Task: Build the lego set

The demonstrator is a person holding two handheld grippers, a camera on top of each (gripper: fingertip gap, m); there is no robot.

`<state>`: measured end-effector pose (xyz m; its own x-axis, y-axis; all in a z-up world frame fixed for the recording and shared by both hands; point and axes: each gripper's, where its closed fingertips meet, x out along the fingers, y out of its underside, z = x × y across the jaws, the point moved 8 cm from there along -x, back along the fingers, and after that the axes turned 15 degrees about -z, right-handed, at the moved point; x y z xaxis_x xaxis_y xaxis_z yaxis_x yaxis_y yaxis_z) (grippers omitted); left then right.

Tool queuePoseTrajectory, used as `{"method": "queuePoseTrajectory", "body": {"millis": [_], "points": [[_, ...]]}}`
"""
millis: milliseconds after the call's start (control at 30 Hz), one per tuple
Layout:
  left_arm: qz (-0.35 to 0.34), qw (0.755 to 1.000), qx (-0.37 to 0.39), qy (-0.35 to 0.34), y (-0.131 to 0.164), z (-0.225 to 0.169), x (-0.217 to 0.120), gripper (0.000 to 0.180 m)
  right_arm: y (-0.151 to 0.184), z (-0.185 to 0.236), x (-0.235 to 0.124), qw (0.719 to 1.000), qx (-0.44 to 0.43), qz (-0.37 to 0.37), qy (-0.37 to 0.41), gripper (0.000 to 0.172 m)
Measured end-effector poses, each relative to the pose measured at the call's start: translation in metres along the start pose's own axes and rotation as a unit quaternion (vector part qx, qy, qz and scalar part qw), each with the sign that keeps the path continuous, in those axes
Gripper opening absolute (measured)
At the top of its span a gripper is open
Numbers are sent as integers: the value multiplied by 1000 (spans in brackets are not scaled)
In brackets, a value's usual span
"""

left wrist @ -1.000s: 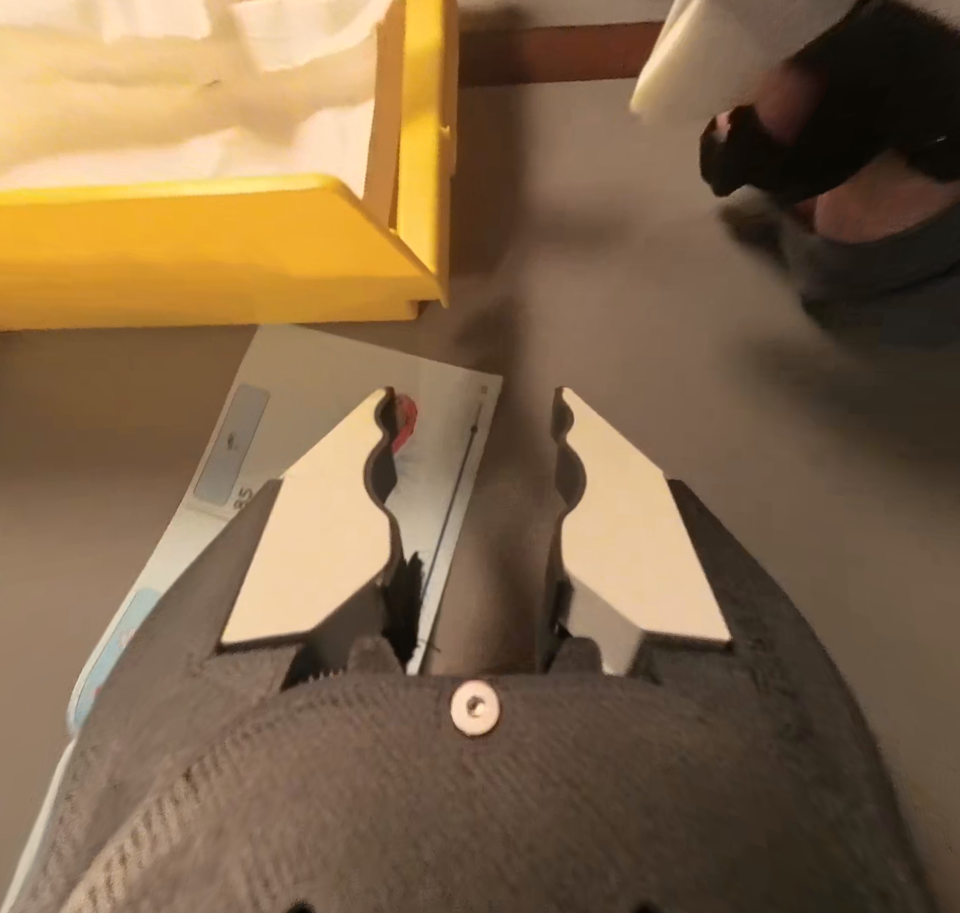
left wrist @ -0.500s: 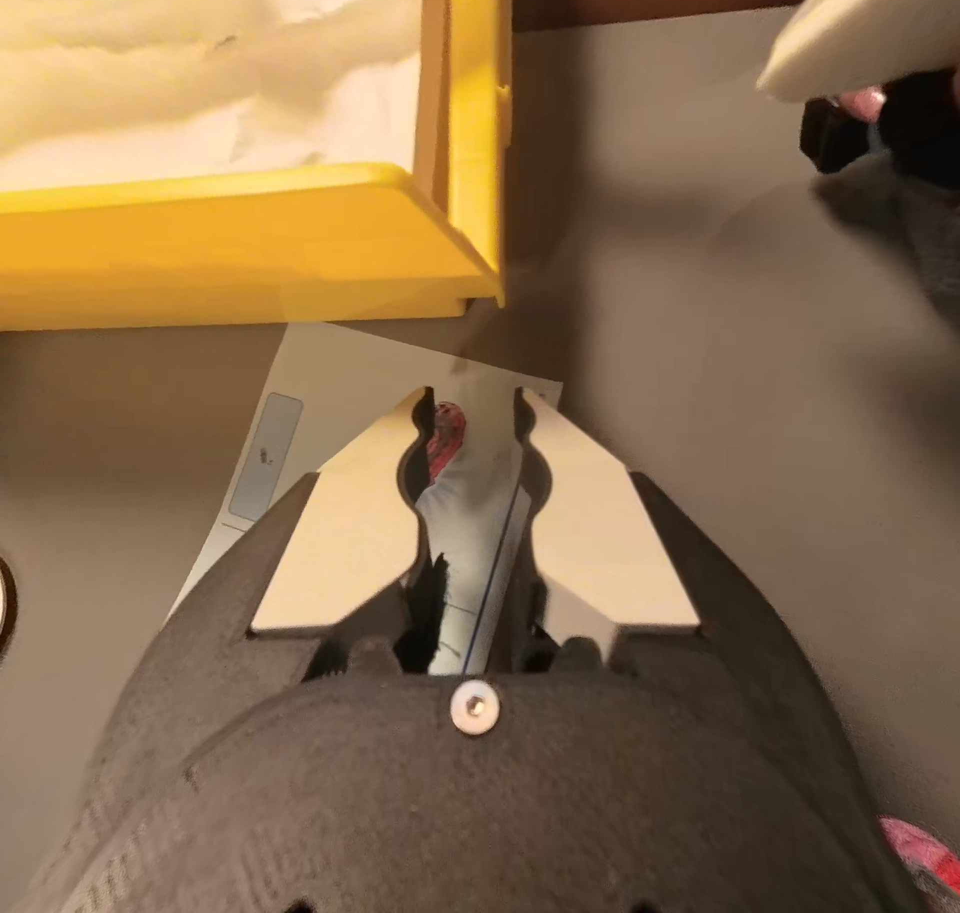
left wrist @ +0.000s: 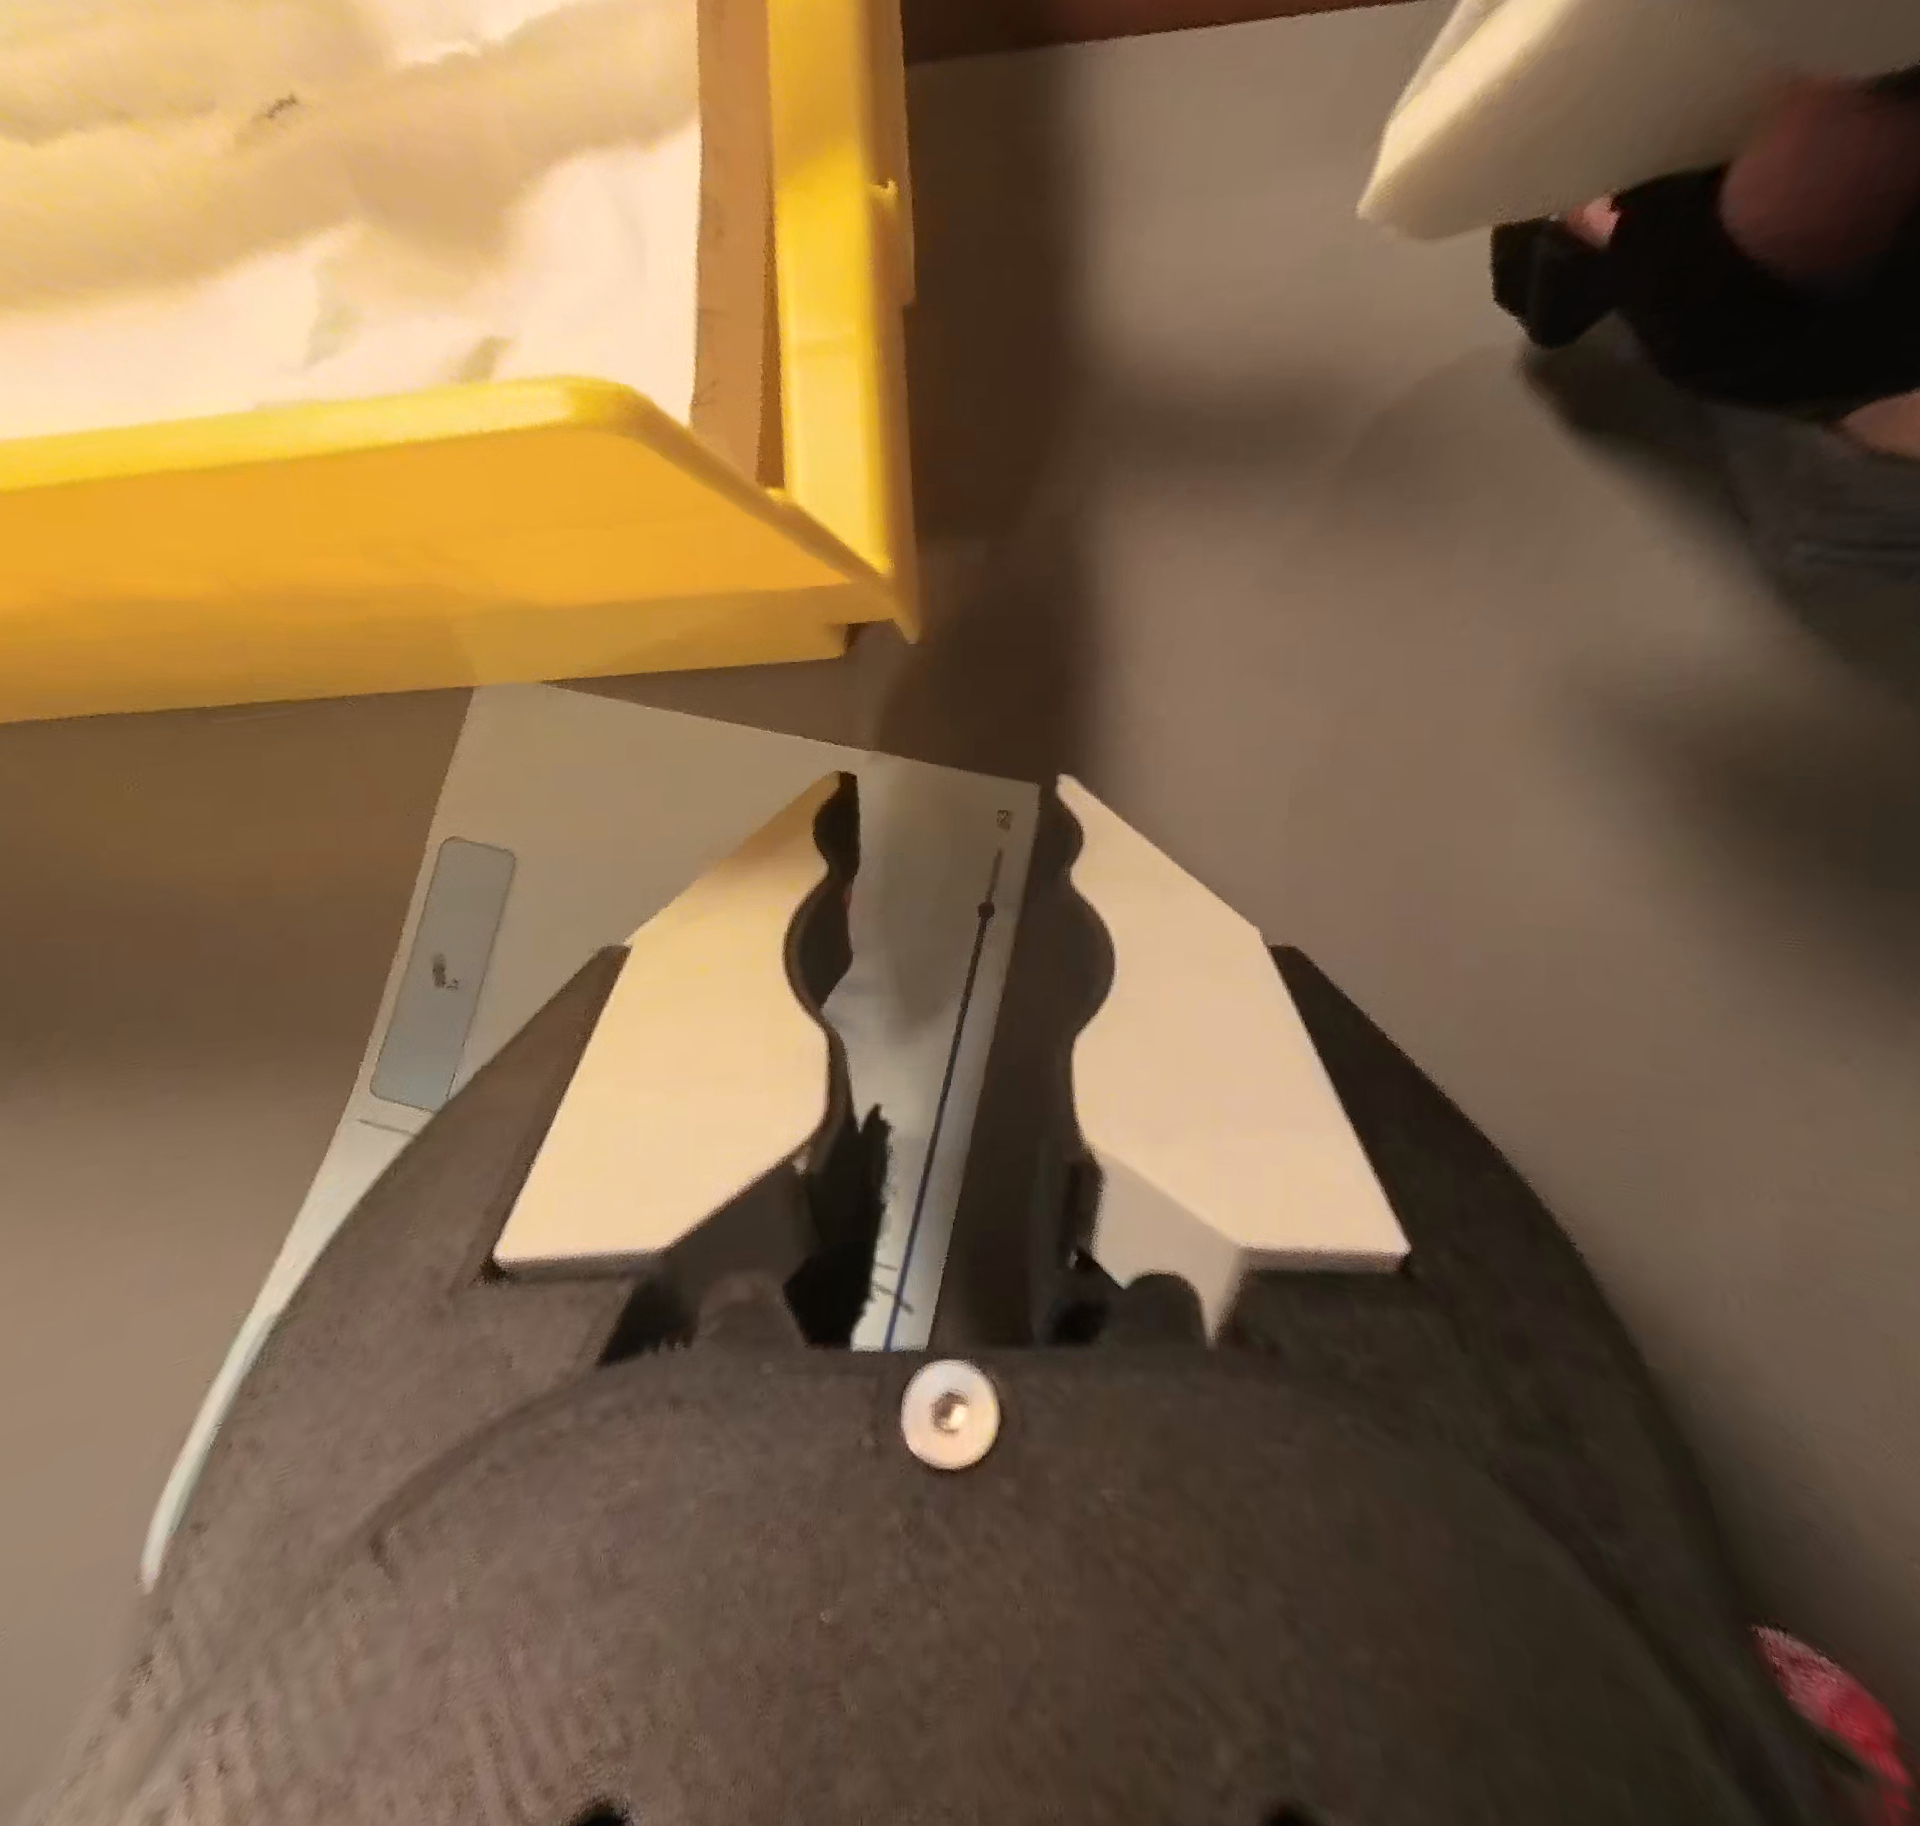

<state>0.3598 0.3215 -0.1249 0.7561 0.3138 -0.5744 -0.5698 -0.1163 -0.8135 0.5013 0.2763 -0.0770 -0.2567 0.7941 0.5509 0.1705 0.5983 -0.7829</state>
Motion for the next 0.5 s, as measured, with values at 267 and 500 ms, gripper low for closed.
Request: {"method": "queuePoseTrajectory", "body": {"millis": [267,500], "points": [[12,998,-50,-38,2,16,-9,0,1,2,1,1000,-3,3,-7,56],[-26,997,-66,-5,2,9,-9,21,1,3,1,1000,-1,4,-10,55]]}}
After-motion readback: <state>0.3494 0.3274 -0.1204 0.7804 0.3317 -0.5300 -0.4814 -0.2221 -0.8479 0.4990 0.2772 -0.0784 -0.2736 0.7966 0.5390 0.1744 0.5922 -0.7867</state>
